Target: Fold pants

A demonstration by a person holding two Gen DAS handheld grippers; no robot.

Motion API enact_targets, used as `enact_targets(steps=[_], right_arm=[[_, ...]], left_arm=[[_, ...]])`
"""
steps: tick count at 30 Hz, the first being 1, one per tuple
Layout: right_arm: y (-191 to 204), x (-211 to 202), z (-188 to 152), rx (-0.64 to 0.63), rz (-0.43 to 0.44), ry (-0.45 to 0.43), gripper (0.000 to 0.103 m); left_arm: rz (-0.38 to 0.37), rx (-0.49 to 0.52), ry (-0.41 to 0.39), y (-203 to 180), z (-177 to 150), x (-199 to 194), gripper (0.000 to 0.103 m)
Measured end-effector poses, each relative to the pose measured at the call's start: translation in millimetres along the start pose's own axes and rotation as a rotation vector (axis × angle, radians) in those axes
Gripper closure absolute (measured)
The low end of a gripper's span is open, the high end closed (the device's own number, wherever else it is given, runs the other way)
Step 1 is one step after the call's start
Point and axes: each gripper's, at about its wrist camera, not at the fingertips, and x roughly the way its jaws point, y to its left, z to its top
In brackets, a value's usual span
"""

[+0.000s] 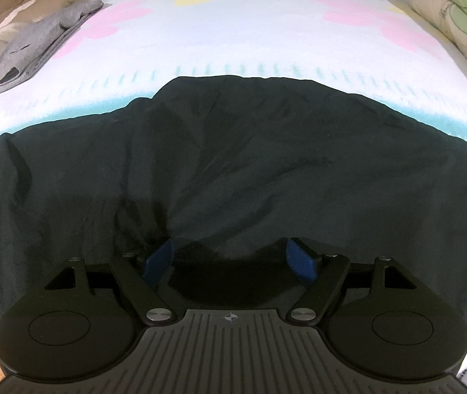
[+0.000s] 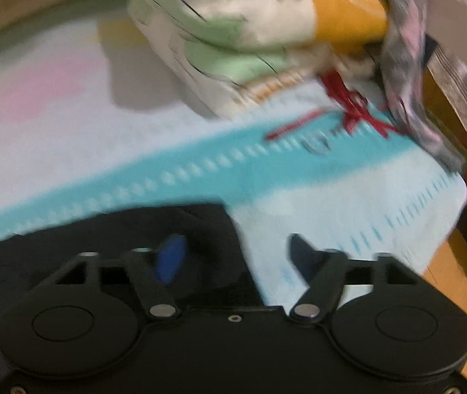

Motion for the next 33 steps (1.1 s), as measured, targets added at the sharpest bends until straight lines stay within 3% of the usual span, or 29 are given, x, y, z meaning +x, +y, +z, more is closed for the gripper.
enact_targets(steps=[2,6,7,9,11,16,21,24,27,30,33], right_arm=[[18,-9,0,-0.06,0.007,-0.036,0.017],[42,-18,1,-0.135,-0.093,-0.1,0.017],[43,-17,1,-0.124,-0.069,-0.101,0.017],[43,-12,1,-0.095,0.048,-0.053,0.017],[53,-7,-6,-0.111,0.109,0.011,0.017],[88,23,-26,-0.296,0.076,0.143,0.017],[87,37,-32,-0.262,0.072,0.214,0.013],[79,46,-32,-0.193,0.075,0.254,0.001],[69,53,-30,-0.116,0.101,0.289,0.001],[64,56,-30,-0.102,0.116,0.296,0.001],[64,58,-29,-0.104,0.117,0.294,0.001]], left_arm=[[0.002,-0.001,0.0,-1,-1,0,0.028],[0.007,-0.007,0.002,-1,-1,-1,0.028],[0.007,-0.005,0.0,-1,-1,-1,0.028],[0.004,0.006,-0.005,0,-2,-1,0.027],[-0.001,0.006,-0.003,1,-3,-2,0.028],[-0.029,0.019,0.021,11,-9,-8,0.028],[-0.059,0.075,0.0,29,-23,-20,0.029],[0.011,0.109,-0.103,42,-19,-34,0.029],[0.137,0.085,-0.183,67,-7,-40,0.029],[0.217,-0.037,-0.146,106,10,-28,0.029],[0.273,-0.177,-0.04,148,17,-4,0.029]])
